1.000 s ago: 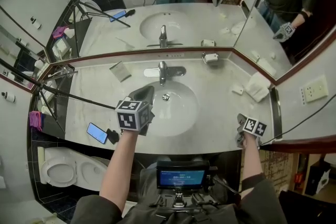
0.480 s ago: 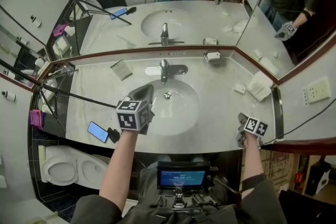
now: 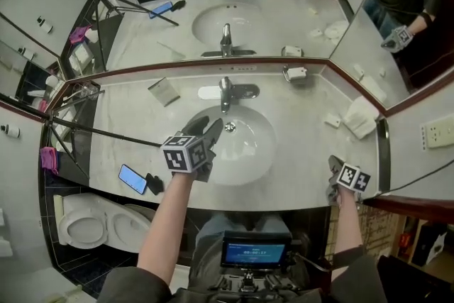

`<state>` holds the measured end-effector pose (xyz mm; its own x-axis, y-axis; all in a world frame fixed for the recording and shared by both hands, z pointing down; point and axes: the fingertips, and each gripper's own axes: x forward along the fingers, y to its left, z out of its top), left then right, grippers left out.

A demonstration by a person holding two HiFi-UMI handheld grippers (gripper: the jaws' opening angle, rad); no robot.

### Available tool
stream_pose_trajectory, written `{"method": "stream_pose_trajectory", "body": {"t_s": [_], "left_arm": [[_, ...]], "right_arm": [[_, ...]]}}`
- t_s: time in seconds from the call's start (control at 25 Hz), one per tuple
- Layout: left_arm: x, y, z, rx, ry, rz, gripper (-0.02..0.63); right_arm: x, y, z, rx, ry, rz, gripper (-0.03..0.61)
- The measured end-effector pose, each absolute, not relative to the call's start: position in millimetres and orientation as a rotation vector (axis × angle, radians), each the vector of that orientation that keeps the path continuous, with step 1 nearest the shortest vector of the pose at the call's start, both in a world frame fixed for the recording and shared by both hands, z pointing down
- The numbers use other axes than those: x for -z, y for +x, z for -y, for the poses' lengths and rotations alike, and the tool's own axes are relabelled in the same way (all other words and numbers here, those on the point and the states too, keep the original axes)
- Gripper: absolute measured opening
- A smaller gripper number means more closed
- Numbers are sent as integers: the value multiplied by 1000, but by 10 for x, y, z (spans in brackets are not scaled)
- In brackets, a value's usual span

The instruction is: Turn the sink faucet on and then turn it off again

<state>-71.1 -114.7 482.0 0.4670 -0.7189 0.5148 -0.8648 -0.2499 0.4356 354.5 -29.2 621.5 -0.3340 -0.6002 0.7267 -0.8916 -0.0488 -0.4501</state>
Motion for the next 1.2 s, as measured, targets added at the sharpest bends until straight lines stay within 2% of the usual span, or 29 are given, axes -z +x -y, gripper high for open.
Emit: {"method": "stream_pose_trajectory", "body": {"t_s": [0.16,0.36,0.6,0.68,0.76,1.04,1.2], "left_arm": [[-5159,-694,1354,-216,1978,1242,232],[-5441,-725,1672,34,1837,1036,232],[-5768,-773,1976,83,1755,877,230],[-5879,-793,2054,66,1738,844,227],[-5978,-814,2125,55,1716,812,195],[-6196,-729,2257,12,1661,688,194],[-6241,-701,2354,57,1615,637,153]], "right_arm": [[-6241,3479,317,-1325,1583,1924,6],[-6275,3347,262,-1320,1567,1930,6],[-6394,3295,117,-1341,1572,1896,6],[-6446,3294,68,-1350,1579,1880,6],[-6500,3292,24,-1364,1592,1860,6],[-6547,3201,12,-1366,1609,1846,6],[-6552,3158,29,-1372,1617,1841,6]]}}
